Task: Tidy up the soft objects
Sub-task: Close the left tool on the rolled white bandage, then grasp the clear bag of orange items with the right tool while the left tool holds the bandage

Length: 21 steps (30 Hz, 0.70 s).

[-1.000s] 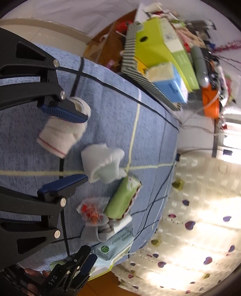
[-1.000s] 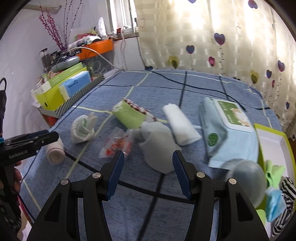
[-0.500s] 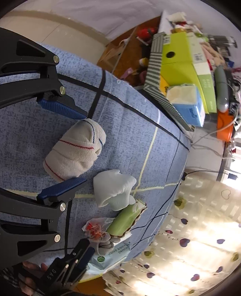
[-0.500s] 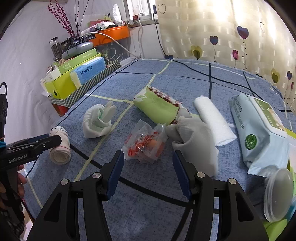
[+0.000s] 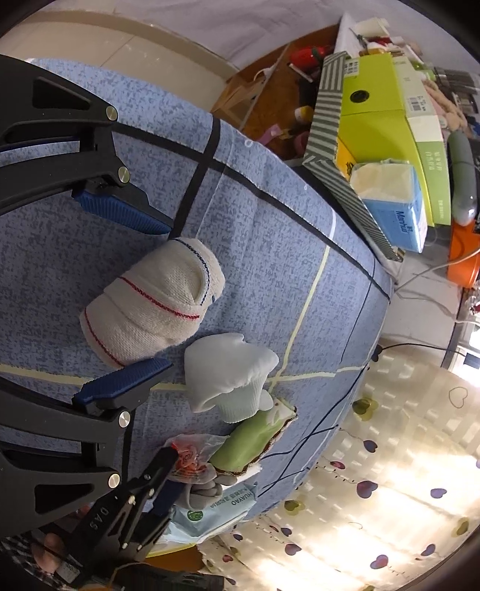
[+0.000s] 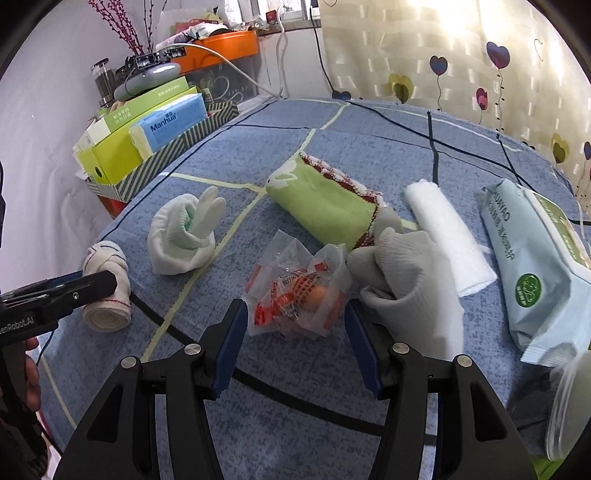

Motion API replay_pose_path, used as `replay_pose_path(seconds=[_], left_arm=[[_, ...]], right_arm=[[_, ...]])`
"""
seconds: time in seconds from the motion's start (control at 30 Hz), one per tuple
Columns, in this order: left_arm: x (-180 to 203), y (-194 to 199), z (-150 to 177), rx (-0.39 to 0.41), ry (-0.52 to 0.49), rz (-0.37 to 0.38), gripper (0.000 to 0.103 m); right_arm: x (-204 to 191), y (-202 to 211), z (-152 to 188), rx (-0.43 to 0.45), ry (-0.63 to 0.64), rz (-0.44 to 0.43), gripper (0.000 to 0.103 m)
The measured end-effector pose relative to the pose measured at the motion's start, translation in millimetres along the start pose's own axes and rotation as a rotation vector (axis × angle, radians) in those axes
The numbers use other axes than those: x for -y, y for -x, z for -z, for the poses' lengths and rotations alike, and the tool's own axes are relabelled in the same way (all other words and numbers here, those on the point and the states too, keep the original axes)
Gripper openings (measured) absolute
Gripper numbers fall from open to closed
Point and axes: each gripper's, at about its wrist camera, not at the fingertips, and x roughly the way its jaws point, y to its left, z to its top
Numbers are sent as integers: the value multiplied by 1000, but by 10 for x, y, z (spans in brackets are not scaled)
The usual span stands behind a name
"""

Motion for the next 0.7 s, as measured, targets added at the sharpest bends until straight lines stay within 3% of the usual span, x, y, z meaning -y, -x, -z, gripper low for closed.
replay_pose_path(seconds=[0.7], left_arm=[[66, -170, -81, -21, -5, 20, 66]], right_arm=[[43, -194, -115, -19, -52, 12, 56]])
